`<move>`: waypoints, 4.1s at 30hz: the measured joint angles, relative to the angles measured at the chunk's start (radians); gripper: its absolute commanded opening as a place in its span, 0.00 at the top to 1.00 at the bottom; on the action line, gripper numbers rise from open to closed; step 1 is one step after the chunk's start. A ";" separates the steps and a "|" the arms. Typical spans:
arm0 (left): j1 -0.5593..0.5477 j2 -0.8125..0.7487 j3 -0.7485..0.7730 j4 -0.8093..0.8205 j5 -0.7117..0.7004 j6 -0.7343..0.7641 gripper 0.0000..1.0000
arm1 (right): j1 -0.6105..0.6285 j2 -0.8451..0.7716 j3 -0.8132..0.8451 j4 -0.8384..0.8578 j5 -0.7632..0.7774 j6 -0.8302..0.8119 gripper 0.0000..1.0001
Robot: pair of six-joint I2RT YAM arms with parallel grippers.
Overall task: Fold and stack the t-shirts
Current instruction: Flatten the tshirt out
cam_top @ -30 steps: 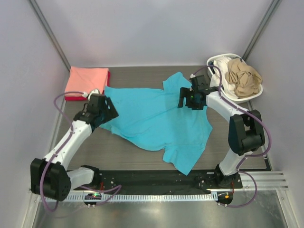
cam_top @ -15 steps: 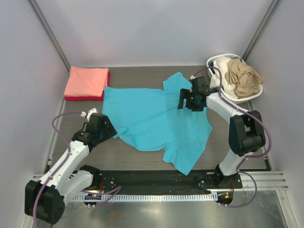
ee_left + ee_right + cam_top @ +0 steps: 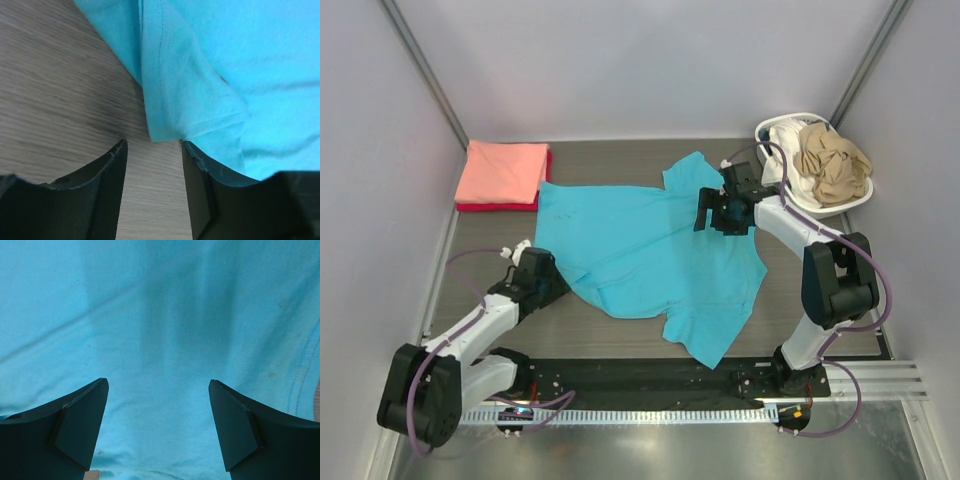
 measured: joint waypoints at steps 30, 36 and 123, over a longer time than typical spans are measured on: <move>0.000 -0.049 -0.001 0.054 -0.017 -0.002 1.00 | 0.000 -0.035 -0.050 0.002 0.024 0.016 0.13; 0.002 -0.294 0.072 -0.128 -0.044 -0.014 1.00 | 0.000 -0.219 -0.136 0.010 0.047 0.092 0.12; -0.006 -0.207 -0.095 -0.147 0.015 -0.156 0.73 | 0.194 -0.458 -0.592 0.046 0.033 0.360 0.11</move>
